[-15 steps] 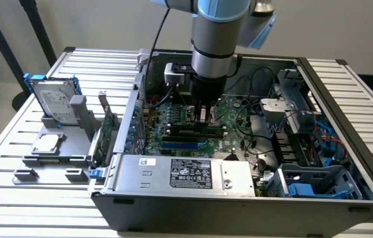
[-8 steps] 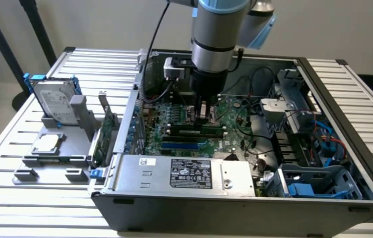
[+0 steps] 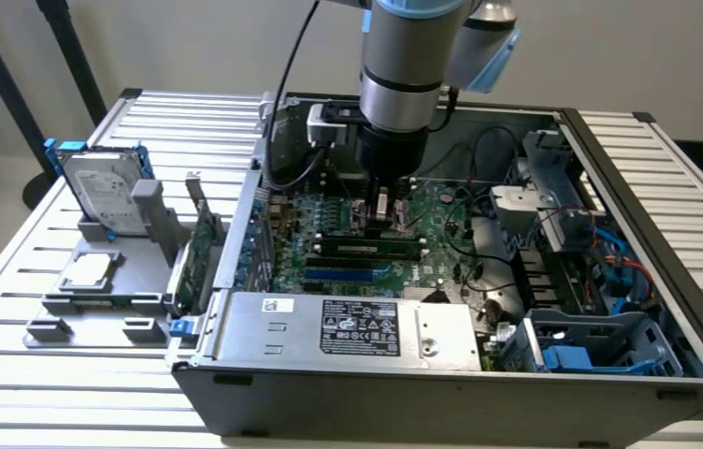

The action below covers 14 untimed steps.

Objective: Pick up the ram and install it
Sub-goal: 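Insert the ram into the slot, then press down the ram until it locks into place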

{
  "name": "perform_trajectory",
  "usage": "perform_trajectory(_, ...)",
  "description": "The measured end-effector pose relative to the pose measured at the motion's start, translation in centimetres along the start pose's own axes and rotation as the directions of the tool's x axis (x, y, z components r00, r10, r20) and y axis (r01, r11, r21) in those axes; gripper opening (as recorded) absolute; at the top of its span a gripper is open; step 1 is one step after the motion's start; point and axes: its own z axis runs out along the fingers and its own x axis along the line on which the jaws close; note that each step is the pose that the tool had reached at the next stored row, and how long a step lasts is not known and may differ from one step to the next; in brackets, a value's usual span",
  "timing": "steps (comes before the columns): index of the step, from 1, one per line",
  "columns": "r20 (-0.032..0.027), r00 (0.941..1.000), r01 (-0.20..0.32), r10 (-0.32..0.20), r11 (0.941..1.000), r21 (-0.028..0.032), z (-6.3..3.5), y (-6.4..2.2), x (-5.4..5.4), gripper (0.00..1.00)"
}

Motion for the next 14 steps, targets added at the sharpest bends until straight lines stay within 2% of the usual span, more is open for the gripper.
perform_trajectory(1, 0.0, 1.0, 0.0, 0.0, 1.0, 0.0, 0.0, 0.0, 0.0, 0.11)
perform_trajectory(14, -0.0001, 1.0, 0.0, 0.0, 1.0, -0.0001, 0.03, 0.07, -0.01, 0.11)
